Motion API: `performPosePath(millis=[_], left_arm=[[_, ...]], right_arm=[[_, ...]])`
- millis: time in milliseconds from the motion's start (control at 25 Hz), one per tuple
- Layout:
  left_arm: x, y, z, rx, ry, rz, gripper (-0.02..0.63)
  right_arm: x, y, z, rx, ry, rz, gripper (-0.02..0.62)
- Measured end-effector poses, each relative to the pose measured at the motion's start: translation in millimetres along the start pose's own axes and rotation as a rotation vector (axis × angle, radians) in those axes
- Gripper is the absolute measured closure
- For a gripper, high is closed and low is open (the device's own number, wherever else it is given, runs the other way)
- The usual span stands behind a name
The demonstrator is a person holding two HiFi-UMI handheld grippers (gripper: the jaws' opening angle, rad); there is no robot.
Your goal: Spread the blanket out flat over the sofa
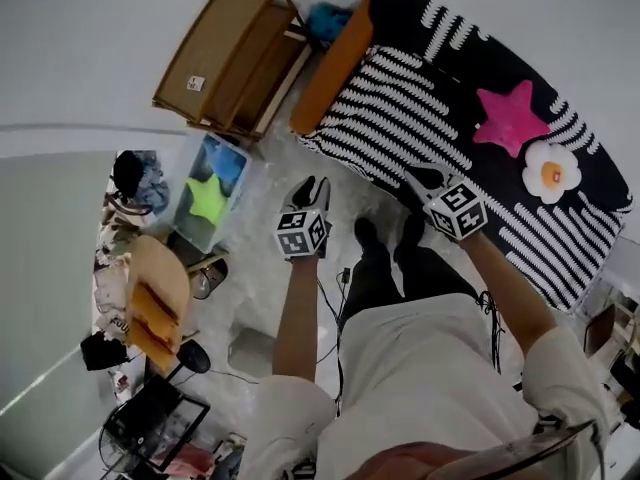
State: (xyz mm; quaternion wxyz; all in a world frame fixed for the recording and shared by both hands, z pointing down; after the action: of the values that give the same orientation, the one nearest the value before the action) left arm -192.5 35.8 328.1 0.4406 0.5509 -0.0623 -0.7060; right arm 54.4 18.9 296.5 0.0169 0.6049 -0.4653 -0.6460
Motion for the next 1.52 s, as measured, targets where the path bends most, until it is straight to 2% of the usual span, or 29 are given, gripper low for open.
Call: performPosePath(millis=[320,520,880,1160,1520], left_arm=[[40,-38,-63,-0.093,0.032,-0.039,0.515],[64,-52,-102,-0.159,0.088,-0.061,0.532],[98,-73,-159,-0.271,0.14,-0.112,0.552],[120,-86,-194,-0.317,0.208,-0.143,0.572],[149,-85,-235,-0.382,0.34,-0.18,0.584]], right_arm=[[27,-67,-3,-0.072,-0.028,-0.058,0.594],[36,-108,-4,-0.096,-0.025,-0.098,0.594],[46,-192,-20,-0.199,0.056,-0.185,0.594],[49,-244,-27,-0.26,0.052,-0.237,0.594],[56,-285,-29,-0.315,0.041,-0.317,0.594]])
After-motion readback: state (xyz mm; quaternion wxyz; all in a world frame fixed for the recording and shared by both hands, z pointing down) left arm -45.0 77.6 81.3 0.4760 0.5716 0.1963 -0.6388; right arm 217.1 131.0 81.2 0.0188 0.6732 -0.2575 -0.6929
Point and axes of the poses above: the fingertips, and each gripper's own axes: y forward along the fingers, z to its left, x out of its top, the point moved 5 cm from there along -y, backward along the fingers, and after that the axes turned 12 degrees about -x, right-handed, at the moved point
